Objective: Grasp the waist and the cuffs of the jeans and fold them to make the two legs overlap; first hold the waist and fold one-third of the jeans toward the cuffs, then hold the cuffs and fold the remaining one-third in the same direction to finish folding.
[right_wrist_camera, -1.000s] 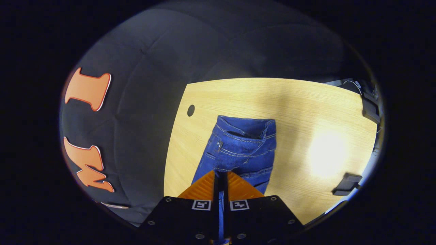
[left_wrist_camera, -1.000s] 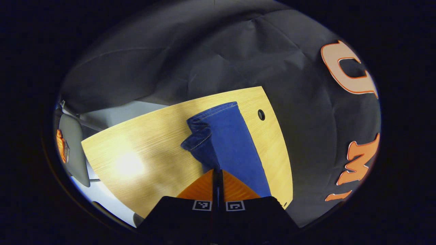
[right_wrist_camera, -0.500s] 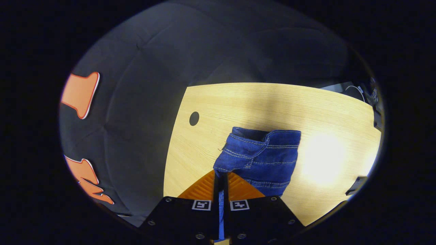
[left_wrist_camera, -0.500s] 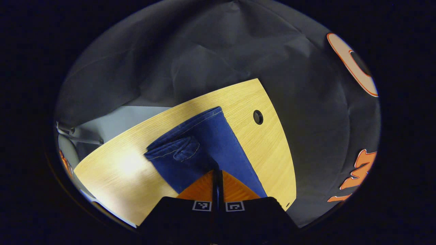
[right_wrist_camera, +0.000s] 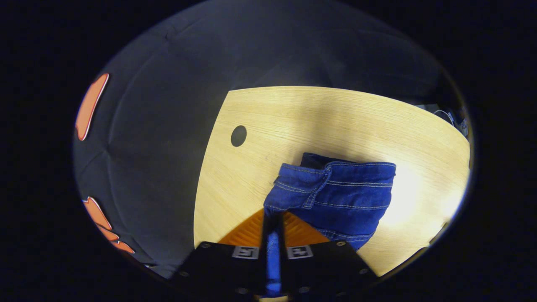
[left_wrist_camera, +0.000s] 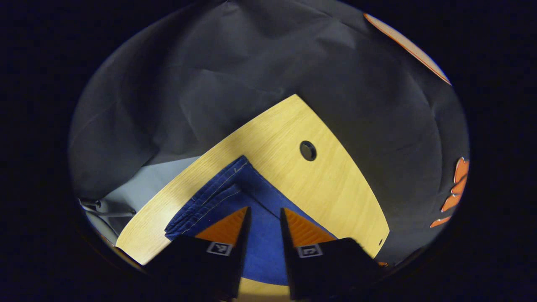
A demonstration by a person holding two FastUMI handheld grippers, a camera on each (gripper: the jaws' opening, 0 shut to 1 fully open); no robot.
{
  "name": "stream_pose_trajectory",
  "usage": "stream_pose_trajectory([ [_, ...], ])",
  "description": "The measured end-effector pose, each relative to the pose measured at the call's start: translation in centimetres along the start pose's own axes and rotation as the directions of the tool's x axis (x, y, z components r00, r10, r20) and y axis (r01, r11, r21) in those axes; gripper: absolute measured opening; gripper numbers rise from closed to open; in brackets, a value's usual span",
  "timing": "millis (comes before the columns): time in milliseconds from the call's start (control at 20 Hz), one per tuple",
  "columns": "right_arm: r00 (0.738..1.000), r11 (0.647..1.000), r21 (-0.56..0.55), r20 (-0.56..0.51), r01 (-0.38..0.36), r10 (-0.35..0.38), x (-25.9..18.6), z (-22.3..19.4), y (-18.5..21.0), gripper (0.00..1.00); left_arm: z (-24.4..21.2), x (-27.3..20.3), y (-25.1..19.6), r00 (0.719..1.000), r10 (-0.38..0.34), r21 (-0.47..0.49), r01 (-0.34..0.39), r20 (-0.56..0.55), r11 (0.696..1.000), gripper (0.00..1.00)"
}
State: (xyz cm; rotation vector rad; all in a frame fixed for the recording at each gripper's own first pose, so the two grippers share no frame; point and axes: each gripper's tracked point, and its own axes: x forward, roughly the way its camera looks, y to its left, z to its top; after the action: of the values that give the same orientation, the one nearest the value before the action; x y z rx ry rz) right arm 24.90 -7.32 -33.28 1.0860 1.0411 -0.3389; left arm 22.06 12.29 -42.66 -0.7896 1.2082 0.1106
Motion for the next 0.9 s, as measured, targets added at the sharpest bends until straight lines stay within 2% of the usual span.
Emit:
stream_pose_trajectory([
  [100, 0.998, 0.998, -0.057, 0.045, -0.032, 0.034, -1.1, 1.3, 0.1, 0.44, -0.1, -1.0, -1.5, 0.998, -0.033, 0.1, 0.027, 0.054, 0.995, 0.68],
  [150, 0.997, 0.996, -0.088, 0.067, -0.026, 0.032, -2.0, 1.9, -0.4, 0.6, -0.2, -1.5, -2.6, 0.995, -0.055, 0.139, 0.043, 0.082, 0.989, 0.75],
  [200, 0.996, 0.994, -0.113, 0.085, -0.006, 0.015, -2.8, 2.4, -1.3, 0.75, -0.4, -2.5, -3.7, 0.991, -0.079, 0.175, 0.058, 0.112, 0.983, 0.78],
  [250, 0.995, 0.99, -0.137, 0.101, 0.013, 0.001, -3.1, 2.6, -2.1, 0.81, -0.8, -3.5, -5.0, 0.985, -0.1, 0.211, 0.069, 0.14, 0.975, 0.8],
  [300, 0.993, 0.986, -0.158, 0.112, 0.045, -0.028, -3.6, 2.9, -3.2, 0.87, -1.1, -4.5, -6.1, 0.978, -0.12, 0.259, 0.073, 0.172, 0.963, 0.93],
  [400, 0.99, 0.975, -0.21, 0.134, 0.074, -0.046, -4.1, 3.2, -5.1, 0.94, -1.8, -6.9, -8.0, 0.963, -0.137, 0.362, 0.045, 0.233, 0.931, 0.96],
  [500, 0.987, 0.964, -0.233, 0.127, 0.125, -0.098, -4.0, 3.0, -7.7, 0.97, -2.7, -8.9, -9.8, 0.944, -0.146, 0.449, -0.002, 0.294, 0.893, 0.97],
  [650, 0.986, 0.958, -0.24, 0.094, 0.159, -0.14, -2.8, 2.2, -10.1, 0.98, -3.8, -10.5, -11.7, 0.918, -0.136, 0.541, -0.095, 0.372, 0.835, 0.98],
  [750, 0.983, 0.955, -0.242, 0.093, 0.174, -0.155, -2.4, 2.6, -11.3, 0.99, -5.1, -11.3, -13.5, 0.909, -0.142, 0.591, -0.13, 0.391, 0.796, 0.98],
  [850, 0.983, 0.954, -0.241, 0.081, 0.181, -0.166, -1.5, 2.6, -11.8, 0.99, -6.4, -11.3, -14.5, 0.918, -0.138, 0.647, -0.151, 0.373, 0.747, 0.98],
  [900, 0.983, 0.954, -0.241, 0.072, 0.181, -0.168, -1.1, 2.6, -12.0, 0.99, -7.0, -11.3, -15.0, 0.927, -0.122, 0.654, -0.152, 0.353, 0.741, 0.98],
])
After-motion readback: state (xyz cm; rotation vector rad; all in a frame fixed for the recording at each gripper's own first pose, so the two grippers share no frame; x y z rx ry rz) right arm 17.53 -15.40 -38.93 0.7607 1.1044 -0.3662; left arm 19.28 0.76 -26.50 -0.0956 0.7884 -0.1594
